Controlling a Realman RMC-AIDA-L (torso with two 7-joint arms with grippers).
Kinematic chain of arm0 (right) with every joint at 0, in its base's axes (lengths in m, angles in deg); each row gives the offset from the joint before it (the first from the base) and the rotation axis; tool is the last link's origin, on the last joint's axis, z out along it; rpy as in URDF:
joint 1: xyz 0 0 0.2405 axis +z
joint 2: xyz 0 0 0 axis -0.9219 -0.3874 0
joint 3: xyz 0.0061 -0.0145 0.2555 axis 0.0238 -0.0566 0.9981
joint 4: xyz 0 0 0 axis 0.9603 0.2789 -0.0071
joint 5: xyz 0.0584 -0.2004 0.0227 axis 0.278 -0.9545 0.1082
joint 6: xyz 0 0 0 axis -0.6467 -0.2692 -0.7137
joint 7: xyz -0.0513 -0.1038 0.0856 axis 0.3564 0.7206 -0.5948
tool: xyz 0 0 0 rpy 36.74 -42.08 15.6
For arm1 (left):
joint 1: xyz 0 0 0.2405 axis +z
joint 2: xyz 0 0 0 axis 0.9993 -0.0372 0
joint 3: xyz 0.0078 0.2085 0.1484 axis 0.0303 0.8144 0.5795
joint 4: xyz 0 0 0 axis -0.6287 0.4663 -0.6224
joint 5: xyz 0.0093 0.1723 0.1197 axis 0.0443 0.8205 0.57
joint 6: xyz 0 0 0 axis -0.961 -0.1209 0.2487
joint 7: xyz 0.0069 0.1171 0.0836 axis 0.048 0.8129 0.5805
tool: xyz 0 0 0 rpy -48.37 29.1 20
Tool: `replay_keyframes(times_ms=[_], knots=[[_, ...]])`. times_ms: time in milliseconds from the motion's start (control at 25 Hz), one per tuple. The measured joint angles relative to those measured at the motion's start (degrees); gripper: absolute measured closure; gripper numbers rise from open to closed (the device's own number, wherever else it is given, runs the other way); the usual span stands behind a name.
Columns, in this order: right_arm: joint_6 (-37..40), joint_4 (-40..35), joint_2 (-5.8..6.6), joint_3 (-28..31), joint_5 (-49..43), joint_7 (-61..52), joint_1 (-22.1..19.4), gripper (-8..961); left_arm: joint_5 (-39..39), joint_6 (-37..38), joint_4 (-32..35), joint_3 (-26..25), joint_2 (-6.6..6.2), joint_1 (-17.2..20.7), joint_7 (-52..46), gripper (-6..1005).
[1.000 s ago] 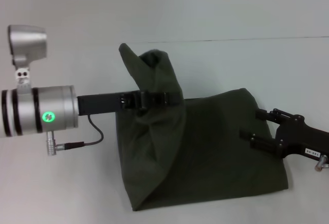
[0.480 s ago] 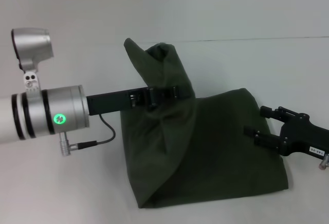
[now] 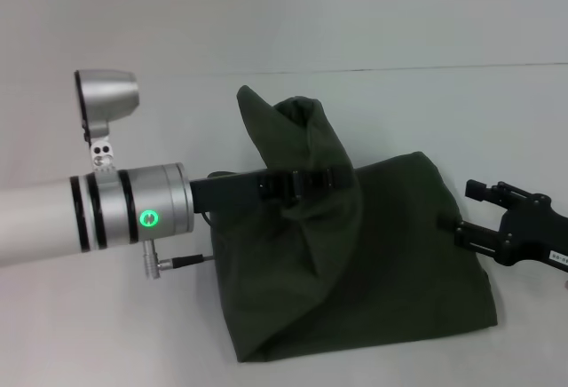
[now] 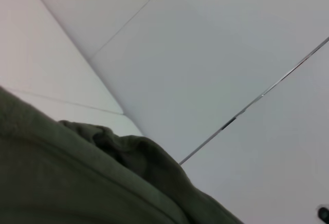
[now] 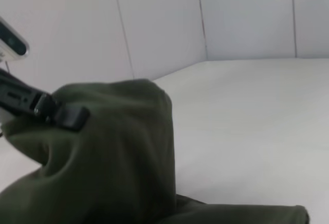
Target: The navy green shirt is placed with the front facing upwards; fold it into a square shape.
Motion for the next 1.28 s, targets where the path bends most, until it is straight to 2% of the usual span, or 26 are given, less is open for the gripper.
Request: replay_keyframes(times_ms=[160, 240, 840, 1000, 1280], knots=[[0.0, 0.0, 0.18, 1.1, 0.0, 0.0, -0.2, 158, -0.7, -1.3, -1.2, 1.1, 0.00, -0.4, 0.5, 942], [0.0, 0.0, 0.26, 1.5, 0.0, 0.0, -0.4, 158, -2.1, -3.5, -3.9, 3.5, -0.01, -1.7, 2.1, 941], [-0.9, -0.1, 0.28, 2.3, 0.0, 0.0, -0.5, 158, -11.2, -7.4, -9.9, 11.2, -0.01, -5.0, 6.2, 942], [-1.4, -0.1, 0.29, 2.3, 0.0, 0.0, -0.3, 159, -11.8, -7.5, -10.8, 13.4, -0.01, -5.8, 6.2, 801], [-1.4, -1.0, 0.95, 3.9, 0.0, 0.0, -0.6, 159, -16.1, -6.5, -11.4, 13.5, -0.02, -5.2, 6.3, 537]])
